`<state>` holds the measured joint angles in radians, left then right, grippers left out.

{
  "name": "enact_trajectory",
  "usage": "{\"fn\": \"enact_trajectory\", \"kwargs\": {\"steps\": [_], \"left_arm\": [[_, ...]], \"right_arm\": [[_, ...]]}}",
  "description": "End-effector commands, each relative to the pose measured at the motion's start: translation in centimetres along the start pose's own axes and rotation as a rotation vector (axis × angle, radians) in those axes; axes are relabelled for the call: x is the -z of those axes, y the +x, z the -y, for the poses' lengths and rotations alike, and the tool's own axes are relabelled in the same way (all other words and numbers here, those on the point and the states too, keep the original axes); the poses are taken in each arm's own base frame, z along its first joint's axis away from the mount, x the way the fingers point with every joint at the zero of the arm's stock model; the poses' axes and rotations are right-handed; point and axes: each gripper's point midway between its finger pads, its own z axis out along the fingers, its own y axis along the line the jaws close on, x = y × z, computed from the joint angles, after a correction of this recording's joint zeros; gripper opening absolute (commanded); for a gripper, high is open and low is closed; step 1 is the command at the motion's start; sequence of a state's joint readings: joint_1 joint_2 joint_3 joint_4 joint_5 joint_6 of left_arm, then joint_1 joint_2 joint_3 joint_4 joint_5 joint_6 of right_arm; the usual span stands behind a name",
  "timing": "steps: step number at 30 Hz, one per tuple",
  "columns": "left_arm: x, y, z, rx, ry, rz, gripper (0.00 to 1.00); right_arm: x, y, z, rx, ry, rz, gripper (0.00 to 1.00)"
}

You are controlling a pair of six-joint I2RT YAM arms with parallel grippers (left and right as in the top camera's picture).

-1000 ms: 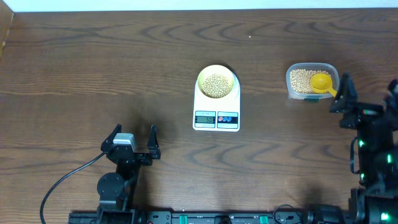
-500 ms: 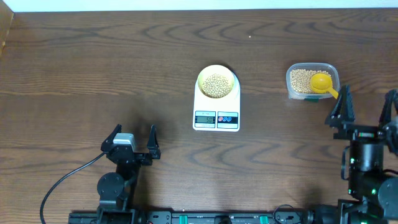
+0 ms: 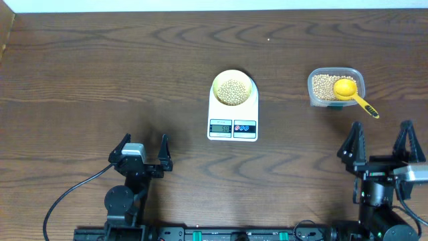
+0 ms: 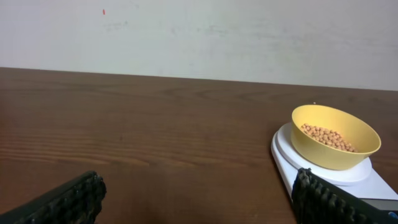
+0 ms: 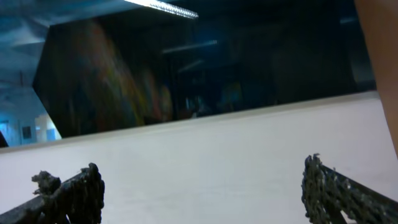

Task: Scoop item into bowl and weigh 50g on scale

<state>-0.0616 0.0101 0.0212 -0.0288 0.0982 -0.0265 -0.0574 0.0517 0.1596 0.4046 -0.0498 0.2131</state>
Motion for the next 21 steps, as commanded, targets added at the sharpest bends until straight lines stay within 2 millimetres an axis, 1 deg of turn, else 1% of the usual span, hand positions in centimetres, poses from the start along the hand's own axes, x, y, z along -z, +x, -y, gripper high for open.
{"fn": "enact_trajectory", "kwargs": {"steps": [1, 5, 8, 13, 15, 21], "left_arm": [[-0.1, 1.5, -0.2, 0.000, -0.003, -0.045, 0.97], [-0.1, 1.5, -0.2, 0.000, -0.003, -0.045, 0.98], [-0.1, 1.5, -0.2, 0.000, -0.003, -0.045, 0.97], [-0.1, 1.5, -0.2, 0.000, -0.003, -0.045, 0.98], [-0.1, 1.5, -0.2, 0.000, -0.003, -0.045, 0.98], [-0.1, 1.5, -0.2, 0.000, -0.003, -0.045, 0.97]], "right_arm": [[0.7, 0.5, -0.1, -0.013, -0.014, 0.030, 0.99], [0.8, 1.5, 0.1, -0.013, -0.011, 0.014, 0.99], [0.9, 2.7, 0.3, -0.015, -0.005, -0.018, 0.99], [1.2, 6.0, 1.0, -0.021, 0.023, -0.142, 0.99], [1.4, 7.2, 1.6, -0.021, 0.053, -0.189, 0.99], [2.4, 10.6, 2.9, -0.021, 0.118, -0.331, 0.99]]}}
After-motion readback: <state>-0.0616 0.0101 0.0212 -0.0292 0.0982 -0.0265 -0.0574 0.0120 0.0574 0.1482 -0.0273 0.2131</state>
